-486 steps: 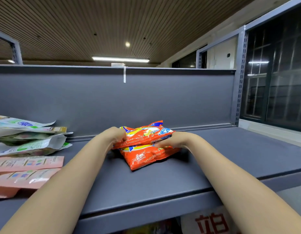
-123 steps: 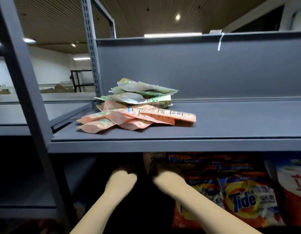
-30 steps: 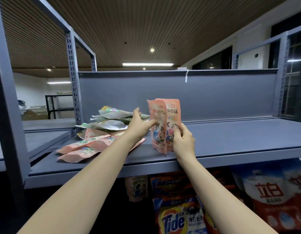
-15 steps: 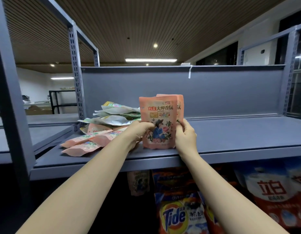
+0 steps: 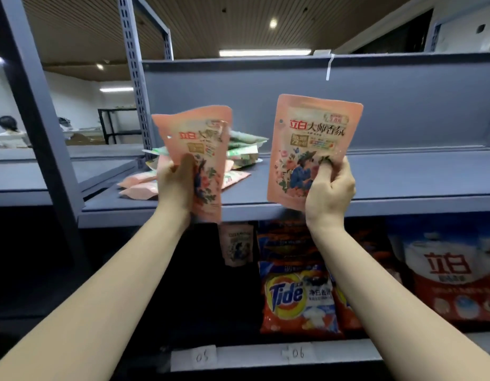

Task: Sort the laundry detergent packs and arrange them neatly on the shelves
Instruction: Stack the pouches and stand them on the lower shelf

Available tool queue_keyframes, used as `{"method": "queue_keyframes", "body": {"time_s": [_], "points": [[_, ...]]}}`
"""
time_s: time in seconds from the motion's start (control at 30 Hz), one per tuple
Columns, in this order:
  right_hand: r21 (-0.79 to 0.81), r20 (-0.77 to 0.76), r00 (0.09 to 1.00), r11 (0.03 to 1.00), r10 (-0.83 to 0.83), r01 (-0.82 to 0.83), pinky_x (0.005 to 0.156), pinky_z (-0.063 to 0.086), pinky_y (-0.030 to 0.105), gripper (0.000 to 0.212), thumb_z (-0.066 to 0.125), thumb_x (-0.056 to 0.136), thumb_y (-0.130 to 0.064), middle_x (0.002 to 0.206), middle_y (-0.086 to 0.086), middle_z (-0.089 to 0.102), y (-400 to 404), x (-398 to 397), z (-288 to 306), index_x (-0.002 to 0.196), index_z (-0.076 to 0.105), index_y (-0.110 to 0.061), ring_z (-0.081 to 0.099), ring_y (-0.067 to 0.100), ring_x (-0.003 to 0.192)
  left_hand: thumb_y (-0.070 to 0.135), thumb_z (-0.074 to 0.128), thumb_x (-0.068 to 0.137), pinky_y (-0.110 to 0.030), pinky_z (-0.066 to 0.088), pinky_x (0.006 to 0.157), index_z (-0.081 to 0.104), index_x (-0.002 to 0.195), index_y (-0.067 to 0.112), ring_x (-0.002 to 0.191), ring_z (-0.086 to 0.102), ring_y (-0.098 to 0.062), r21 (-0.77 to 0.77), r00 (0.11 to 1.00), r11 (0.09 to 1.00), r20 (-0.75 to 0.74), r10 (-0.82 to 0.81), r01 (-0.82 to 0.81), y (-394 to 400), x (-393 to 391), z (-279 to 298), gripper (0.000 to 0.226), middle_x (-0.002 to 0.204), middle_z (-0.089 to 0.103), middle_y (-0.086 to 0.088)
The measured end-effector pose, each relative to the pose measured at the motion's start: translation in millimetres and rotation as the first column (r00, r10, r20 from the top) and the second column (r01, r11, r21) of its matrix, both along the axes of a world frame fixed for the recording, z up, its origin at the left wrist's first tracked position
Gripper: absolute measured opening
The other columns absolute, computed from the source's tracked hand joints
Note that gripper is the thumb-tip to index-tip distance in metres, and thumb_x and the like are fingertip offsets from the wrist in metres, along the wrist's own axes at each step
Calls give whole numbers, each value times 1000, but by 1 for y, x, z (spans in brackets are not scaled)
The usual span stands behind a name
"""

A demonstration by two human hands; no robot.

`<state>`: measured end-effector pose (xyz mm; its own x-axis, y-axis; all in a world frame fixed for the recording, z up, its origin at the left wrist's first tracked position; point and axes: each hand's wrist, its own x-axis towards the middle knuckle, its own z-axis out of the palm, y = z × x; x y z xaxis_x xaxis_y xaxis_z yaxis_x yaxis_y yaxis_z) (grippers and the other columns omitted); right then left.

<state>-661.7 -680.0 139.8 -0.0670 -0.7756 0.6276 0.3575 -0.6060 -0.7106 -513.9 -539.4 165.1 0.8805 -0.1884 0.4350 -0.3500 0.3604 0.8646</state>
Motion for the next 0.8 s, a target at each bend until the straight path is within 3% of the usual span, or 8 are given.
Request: {"method": "queue_keyframes", "body": {"time_s": [0.1, 0.17, 0.33, 0.5, 0.57, 0.63, 0.7, 0.8], "points": [[-10, 20, 1000, 1000, 7, -7, 65, 48, 12, 16, 42, 93, -28, 84, -21, 63, 7, -11, -21, 94, 57, -32, 60, -9, 77, 22, 45, 75, -23, 44, 55, 54, 63, 21, 55, 57, -12, -34, 996, 999, -84, -23, 20, 17, -9, -21, 15, 54, 60, 9], [-8, 7, 1000, 1000, -1, 1, 64, 48, 14, 17, 42, 91, -26, 81, -19, 62, 9, -18, -38, 94, 58, -24, 60, -8, 75, 23, 45, 69, -25, 39, 53, 48, 55, 23, 54, 50, -14, -29, 997, 999, -79, 20, -22, 26, -17, -38, 14, 52, 53, 7], [-79, -129, 992, 997, 5, -15, 54, 42, 14, 16, 43, 89, -21, 71, -15, 60, 17, -25, -90, 85, 58, -23, 57, -3, 65, 13, 45, 79, -11, 25, 38, 39, 35, 24, 35, 34, 1, -4, 996, 998, -62, 70, -70, 37, -32, -95, 45, 37, 38, 16], [-12, -398, 906, 986, 145, -163, 50, 42, 35, 13, 41, 86, -23, 65, -2, 56, 32, -11, -149, 75, 48, -26, 51, 12, 57, 15, 48, 95, -16, 34, 44, 46, 54, 14, 45, 43, 1, 108, 985, 989, -132, 114, -100, 47, -20, -158, 41, 48, 49, 14], [36, -488, 845, 972, 219, -231, 49, 39, 27, 12, 40, 86, -21, 65, -4, 56, 38, 3, -168, 78, 48, -23, 49, 8, 55, 17, 47, 95, -22, 39, 51, 52, 59, 11, 55, 48, -6, 178, 976, 980, -178, 126, -94, 49, -9, -181, 37, 55, 55, 8], [181, -574, 745, 940, 340, -289, 54, 43, 17, 17, 39, 91, -17, 79, -6, 63, 43, 22, -183, 89, 54, -23, 58, 11, 69, 16, 46, 93, -26, 41, 56, 56, 62, 10, 62, 52, -11, 255, 966, 964, -222, 134, -75, 50, 2, -199, 33, 60, 59, 4], [447, -609, 610, 855, 506, -263, 73, 50, 20, 28, 40, 95, -13, 113, 7, 64, 44, 45, -196, 118, 57, -15, 61, 26, 100, 15, 46, 91, -28, 43, 58, 57, 65, 10, 65, 54, -14, 298, 949, 953, -283, 141, -53, 50, 15, -214, 29, 64, 61, 2], [756, -411, 552, 610, 726, -239, 73, 52, 22, 38, 40, 99, -12, 136, 18, 50, 46, 79, -203, 136, 45, -4, 55, 30, 115, 16, 48, 90, -29, 44, 62, 58, 69, 12, 69, 58, -17, 301, 917, 953, -371, 148, -32, 47, 32, -234, 24, 71, 62, -1]]}}
